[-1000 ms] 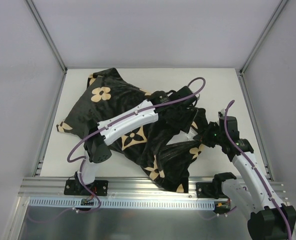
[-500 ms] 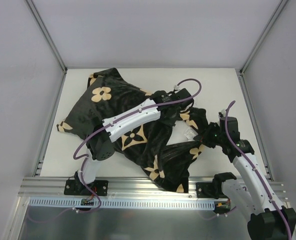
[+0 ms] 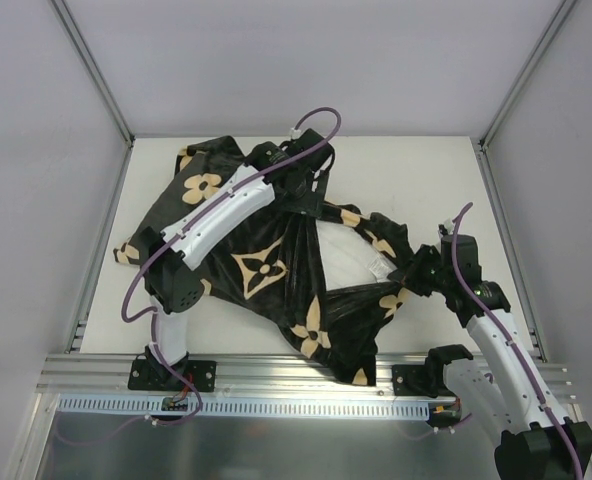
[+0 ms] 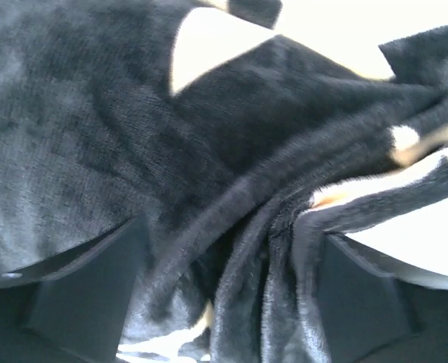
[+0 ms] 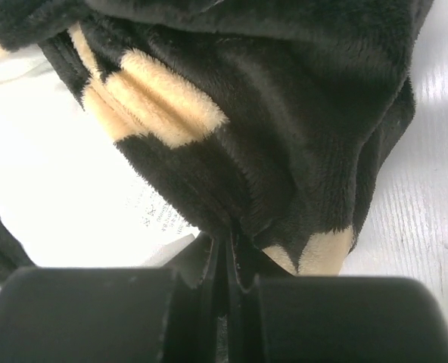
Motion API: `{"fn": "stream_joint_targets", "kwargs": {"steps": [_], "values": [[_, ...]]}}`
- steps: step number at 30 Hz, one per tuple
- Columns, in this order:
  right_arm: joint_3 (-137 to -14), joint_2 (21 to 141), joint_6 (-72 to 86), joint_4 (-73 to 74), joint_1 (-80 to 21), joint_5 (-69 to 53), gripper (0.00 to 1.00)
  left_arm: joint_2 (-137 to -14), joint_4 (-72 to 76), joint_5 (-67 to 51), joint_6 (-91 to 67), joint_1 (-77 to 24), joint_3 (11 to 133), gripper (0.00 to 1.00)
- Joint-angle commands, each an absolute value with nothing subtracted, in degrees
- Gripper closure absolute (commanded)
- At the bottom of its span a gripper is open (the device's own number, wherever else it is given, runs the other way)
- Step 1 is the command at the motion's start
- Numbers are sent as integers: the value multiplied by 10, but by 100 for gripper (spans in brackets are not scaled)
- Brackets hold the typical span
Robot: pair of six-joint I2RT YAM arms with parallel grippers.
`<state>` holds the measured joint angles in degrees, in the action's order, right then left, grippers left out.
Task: Remove the pillowcase from the pillow
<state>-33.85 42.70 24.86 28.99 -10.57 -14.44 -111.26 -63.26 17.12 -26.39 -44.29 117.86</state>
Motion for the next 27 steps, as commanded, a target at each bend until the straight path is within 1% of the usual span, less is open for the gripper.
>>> {"fn": "stream_joint_targets", "kwargs": {"steps": [1, 5, 9, 12, 14, 16, 17, 19, 24, 27], "values": [[-347, 424, 239, 329, -97, -123, 99, -1086, -656, 196, -252, -470, 1208, 13], [-347, 424, 236, 329, -96, -122, 99, -1083, -657, 233, -234, -527, 1259, 2], [-345, 426, 236, 329, -96, -121, 99, -1091, -669, 283, -209, -569, 1341, 1], [-344, 425, 238, 329, -96, -120, 99, -1086, -669, 310, -208, -593, 1381, 2], [-344, 425, 238, 329, -96, -119, 99, -1085, -668, 309, -209, -602, 1387, 5], [-345, 426, 238, 329, -96, -119, 99, -1089, -661, 287, -209, -616, 1390, 8], [-345, 428, 237, 329, -96, -119, 99, -1101, -659, 245, -212, -620, 1390, 9], [-346, 432, 239, 326, -96, -120, 99, -1120, -657, 213, -218, -633, 1385, 11], [-347, 430, 239, 328, -97, -118, 99, -1175, -656, 181, -255, -646, 1358, 16], [-345, 428, 238, 331, -96, -116, 99, -1201, -650, 177, -261, -646, 1346, 18]]}}
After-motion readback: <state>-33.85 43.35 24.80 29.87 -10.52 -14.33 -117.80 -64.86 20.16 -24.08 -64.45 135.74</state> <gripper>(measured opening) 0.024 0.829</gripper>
